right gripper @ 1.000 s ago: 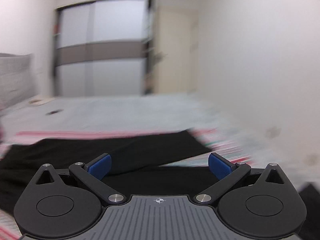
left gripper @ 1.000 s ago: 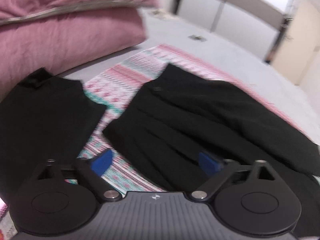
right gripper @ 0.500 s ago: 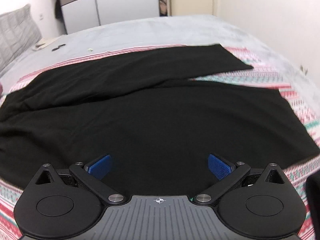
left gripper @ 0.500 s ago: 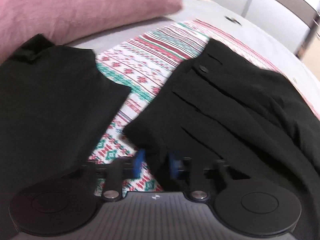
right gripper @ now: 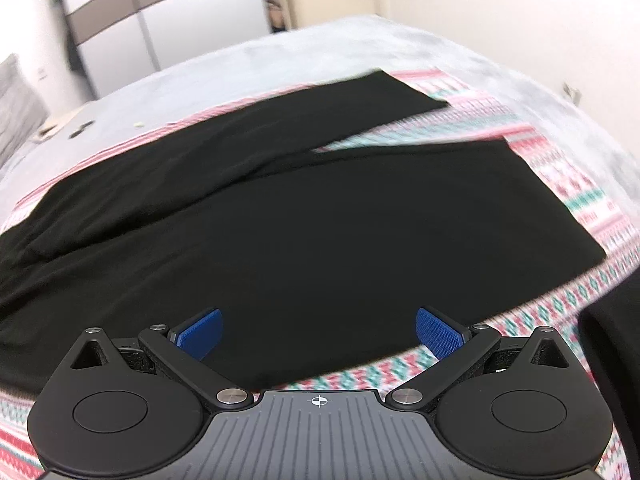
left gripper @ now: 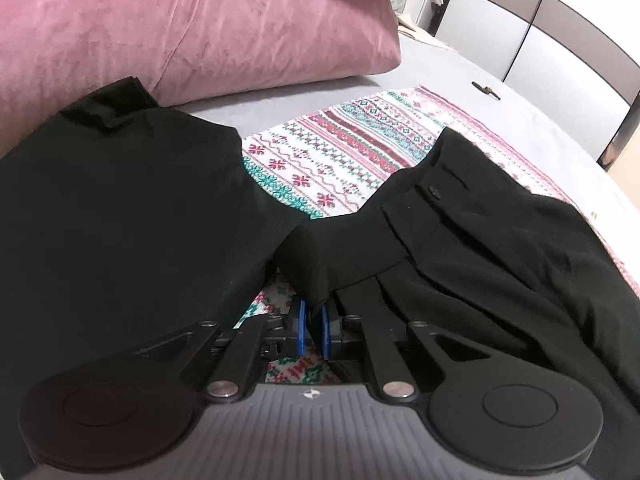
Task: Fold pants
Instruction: 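Lower the left tool onto the trousers waistband and close it, then hold the waistband with the left tool while the right tool grasps the leg hems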
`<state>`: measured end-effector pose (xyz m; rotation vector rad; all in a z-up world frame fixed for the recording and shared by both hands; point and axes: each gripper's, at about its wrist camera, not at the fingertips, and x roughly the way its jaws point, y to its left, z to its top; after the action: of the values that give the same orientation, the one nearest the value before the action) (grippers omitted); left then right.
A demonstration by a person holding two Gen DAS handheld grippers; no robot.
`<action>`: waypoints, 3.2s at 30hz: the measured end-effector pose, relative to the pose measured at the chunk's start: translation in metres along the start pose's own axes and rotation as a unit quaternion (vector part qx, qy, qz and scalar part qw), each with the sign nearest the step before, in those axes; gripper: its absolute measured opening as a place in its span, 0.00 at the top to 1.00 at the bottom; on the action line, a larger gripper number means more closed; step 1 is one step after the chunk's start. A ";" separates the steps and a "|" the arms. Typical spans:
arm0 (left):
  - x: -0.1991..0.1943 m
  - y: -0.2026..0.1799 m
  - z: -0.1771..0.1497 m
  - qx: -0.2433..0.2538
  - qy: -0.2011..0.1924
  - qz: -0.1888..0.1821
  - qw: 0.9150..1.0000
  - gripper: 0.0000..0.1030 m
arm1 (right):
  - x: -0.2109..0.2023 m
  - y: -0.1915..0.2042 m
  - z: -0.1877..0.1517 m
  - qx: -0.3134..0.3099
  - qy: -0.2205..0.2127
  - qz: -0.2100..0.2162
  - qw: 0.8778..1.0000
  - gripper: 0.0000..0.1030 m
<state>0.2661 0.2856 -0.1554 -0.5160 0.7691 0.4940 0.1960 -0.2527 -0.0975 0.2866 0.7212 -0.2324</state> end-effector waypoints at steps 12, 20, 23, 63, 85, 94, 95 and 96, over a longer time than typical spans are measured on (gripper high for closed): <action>-0.034 -0.011 0.018 -0.003 -0.025 0.000 1.000 0.37 | -0.001 -0.004 0.002 0.018 0.003 -0.001 1.000 0.00; -0.014 -0.081 0.042 0.038 -0.016 -0.082 0.996 0.24 | 0.022 0.022 0.005 -0.005 0.015 0.004 1.000 0.00; 0.013 -0.089 0.030 0.058 0.031 -0.088 0.994 0.25 | 0.031 0.039 0.001 -0.044 0.008 0.014 0.999 0.00; 0.055 -0.044 0.045 0.024 0.097 -0.094 0.991 0.59 | 0.263 0.623 0.076 -0.511 0.073 0.314 0.797 0.86; 0.044 0.003 0.058 -0.134 0.141 -0.196 0.961 0.35 | 0.025 0.508 -0.007 -0.534 -0.092 0.311 0.780 1.00; 0.022 0.019 0.049 -0.264 0.119 -0.311 0.905 0.05 | 0.043 0.477 -0.063 -0.449 -0.055 0.302 0.839 1.00; 0.021 0.013 0.049 -0.258 0.119 -0.315 0.906 0.04 | 0.045 0.476 -0.064 -0.431 -0.054 0.303 0.848 1.00; 0.021 0.008 0.049 -0.251 0.121 -0.321 0.905 0.04 | 0.047 0.474 -0.065 -0.418 -0.051 0.305 0.854 1.00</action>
<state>0.2995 0.3262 -0.1436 -1.2801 0.6519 -0.0034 0.3353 0.2073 -0.0925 -0.3391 0.5336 0.6690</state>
